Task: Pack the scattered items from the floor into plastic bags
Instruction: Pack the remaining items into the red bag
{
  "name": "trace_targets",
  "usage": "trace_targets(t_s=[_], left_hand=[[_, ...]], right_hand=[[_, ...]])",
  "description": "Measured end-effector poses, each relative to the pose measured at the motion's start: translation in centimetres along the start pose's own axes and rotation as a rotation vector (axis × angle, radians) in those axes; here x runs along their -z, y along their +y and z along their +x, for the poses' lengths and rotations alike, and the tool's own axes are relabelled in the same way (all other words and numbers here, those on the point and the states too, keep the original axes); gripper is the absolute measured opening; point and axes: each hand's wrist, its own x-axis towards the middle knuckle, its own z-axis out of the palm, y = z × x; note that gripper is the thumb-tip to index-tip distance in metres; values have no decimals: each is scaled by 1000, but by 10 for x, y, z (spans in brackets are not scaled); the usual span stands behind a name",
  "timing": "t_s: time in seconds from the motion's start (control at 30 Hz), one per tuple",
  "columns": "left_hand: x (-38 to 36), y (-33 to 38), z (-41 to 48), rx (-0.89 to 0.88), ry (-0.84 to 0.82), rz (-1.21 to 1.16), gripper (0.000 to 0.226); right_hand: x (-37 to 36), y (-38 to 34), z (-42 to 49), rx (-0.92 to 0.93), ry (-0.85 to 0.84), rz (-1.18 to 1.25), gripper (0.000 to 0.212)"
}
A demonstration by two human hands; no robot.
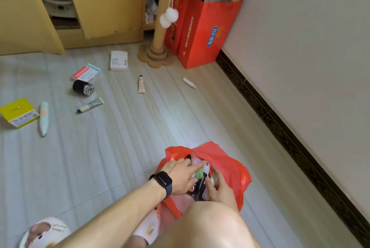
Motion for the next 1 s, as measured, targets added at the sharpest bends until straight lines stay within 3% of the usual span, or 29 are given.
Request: trace_targets(t_s=[0.1,0.2,0.37,0.47,0.77,1.0], left_hand=[[-14,-13,2,-21,-53,242,73],[-14,-30,-6,-28,-108,416,79],[19,-52,-32,103,-67,286,84],[58,-67,-59,206,-7,238,82],[195,-169,-202,593,236,345,73],[191,-264,-337,960,300,200,79]], right_hand=[[3,14,2,10,-26,-542,67],[15,24,0,-15,-149,-778,94],[29,5,-4,150,-168,-751,103],[24,-31,-1,342,-91,-750,85],[13,-255,-32,920,10,-721,67],[-47,-370,-57,1183,-30,-765,70]])
